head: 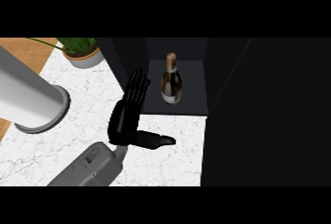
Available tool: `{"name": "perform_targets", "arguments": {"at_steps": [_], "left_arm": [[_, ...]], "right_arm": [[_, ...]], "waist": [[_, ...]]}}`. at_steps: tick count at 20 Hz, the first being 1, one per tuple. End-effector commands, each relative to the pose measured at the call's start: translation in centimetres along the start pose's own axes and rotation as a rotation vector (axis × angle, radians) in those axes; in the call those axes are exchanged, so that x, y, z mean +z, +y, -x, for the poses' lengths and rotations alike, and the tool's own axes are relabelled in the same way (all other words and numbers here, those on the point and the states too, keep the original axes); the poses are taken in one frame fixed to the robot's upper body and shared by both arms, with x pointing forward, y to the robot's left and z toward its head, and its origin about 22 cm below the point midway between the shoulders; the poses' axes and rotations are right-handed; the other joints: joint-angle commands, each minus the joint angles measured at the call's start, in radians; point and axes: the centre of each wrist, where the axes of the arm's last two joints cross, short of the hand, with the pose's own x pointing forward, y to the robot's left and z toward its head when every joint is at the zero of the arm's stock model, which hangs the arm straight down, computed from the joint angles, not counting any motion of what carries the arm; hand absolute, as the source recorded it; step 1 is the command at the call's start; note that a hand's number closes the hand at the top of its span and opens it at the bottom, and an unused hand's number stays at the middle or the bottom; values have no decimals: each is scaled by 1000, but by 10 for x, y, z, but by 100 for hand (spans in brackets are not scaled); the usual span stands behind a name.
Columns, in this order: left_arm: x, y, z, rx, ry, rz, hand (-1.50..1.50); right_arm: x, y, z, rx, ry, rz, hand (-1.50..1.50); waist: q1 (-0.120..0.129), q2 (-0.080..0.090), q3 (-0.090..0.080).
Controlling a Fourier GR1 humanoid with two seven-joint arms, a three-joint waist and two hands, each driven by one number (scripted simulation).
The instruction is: Pick up the wine, place it into the cabinet and close the cabinet
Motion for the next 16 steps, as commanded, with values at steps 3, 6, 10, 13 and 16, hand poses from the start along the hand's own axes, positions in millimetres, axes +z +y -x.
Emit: {"name": "perform_targets", "arguments": {"at_steps": [3, 6, 10, 13, 16], "left_arm": [[39, -5, -60, 11, -21, -13, -150], [59, 5, -66, 23, -18, -9, -150], [81, -13, -88, 11, -40, -29, -150], [86, 6, -96, -9, -53, -86, -150], [106, 29, -103, -61, -54, -110, -150]], "right_arm": [[-4, 18, -19, -4, -3, -17, -150], [1, 4, -11, 36, 1, -50, -150], [2, -7, -3, 115, 40, -160, 150], [-5, 4, -24, 173, 54, -327, 150], [-5, 10, -22, 154, 75, -404, 150]], "waist": [[-14, 5, -1], [-23, 8, 0], [-20, 7, 0], [-11, 7, -1], [-11, 9, -1]]}}
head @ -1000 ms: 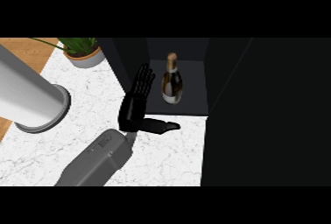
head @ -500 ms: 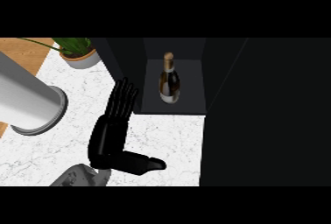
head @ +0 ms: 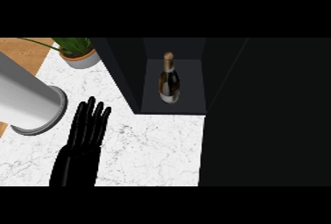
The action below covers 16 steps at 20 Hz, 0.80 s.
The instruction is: Pick up the wine, place it into the cabinet and close the cabinet
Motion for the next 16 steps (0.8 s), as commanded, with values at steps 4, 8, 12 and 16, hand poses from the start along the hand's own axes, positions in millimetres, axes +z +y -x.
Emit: {"name": "perform_targets", "arguments": {"at_steps": [4, 8, 12, 16], "left_arm": [[38, 31, -41, -52, -37, -60, -150], [65, 37, -57, -36, -41, -80, -150], [67, 79, -55, -64, -57, -131, -150], [67, 113, -90, -78, -47, -115, -150]], "right_arm": [[7, 16, -9, -92, 52, -189, 150], [5, 35, -13, -151, 34, -252, 150], [8, 65, -33, -174, 21, -275, 150], [-7, 80, -34, -172, 15, -278, 150]], "waist": [[7, 0, -1], [13, -2, -1], [1, -2, -2], [11, -5, -3]]}}
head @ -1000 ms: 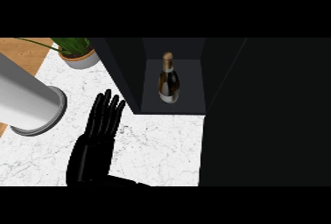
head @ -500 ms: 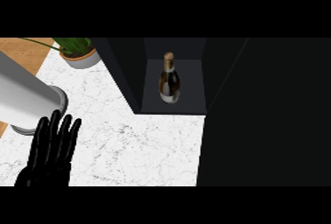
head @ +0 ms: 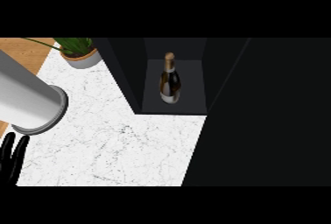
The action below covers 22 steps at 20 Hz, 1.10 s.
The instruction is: Pick up the wine, place it into the cabinet and close the cabinet
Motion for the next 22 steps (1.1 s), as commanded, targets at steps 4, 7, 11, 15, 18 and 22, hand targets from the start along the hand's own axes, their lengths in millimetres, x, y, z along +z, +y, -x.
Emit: {"name": "perform_targets", "arguments": {"at_steps": [4, 7, 11, 15, 18, 22], "left_arm": [[17, 36, -24, -9, -11, 2, -150], [21, 58, -33, -22, -27, -4, -150], [8, 57, -50, -17, -32, 37, -150], [11, 69, -43, 12, -5, 44, -150], [15, 60, -61, -6, -20, 54, -150], [2, 83, -71, 10, -14, 50, -150]], "right_arm": [[-26, 38, -28, 99, -75, 10, 150], [-46, 52, -25, 130, -70, 17, 150], [-82, 56, -33, 226, -94, 39, 150], [-123, 64, -23, 212, -84, 64, 150], [-146, 48, -35, 228, -71, 141, 150], [-179, 28, -43, 247, -71, 184, 150]], "waist": [[7, -2, 0], [14, -2, -1], [15, 3, 0], [11, 6, 0], [21, 5, 1], [16, 8, 1]]}}
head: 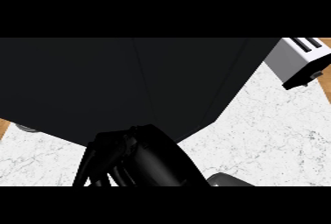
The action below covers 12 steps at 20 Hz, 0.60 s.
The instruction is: Pick up the wine, place it into the cabinet and close the cabinet
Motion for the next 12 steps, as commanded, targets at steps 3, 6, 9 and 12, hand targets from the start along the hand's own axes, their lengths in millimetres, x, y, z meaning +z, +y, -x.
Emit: {"name": "perform_targets", "arguments": {"at_steps": [3, 6, 9, 12], "left_arm": [[10, 0, -1, -4, 18, 14, -150], [-10, 4, -5, -15, 21, 17, -150], [-1, 9, -7, -2, 73, 40, -150], [2, -6, 9, 20, 66, 47, -150]], "right_arm": [[-50, -41, 6, 19, 19, 60, 150], [-69, -46, 7, 59, 29, 80, 150], [-80, -49, 22, 78, 38, 123, 150], [-102, -71, 28, 83, 51, 155, 150]], "waist": [[-6, 3, 1], [-19, 3, 1], [-14, 2, 1], [-12, 4, 1]]}}
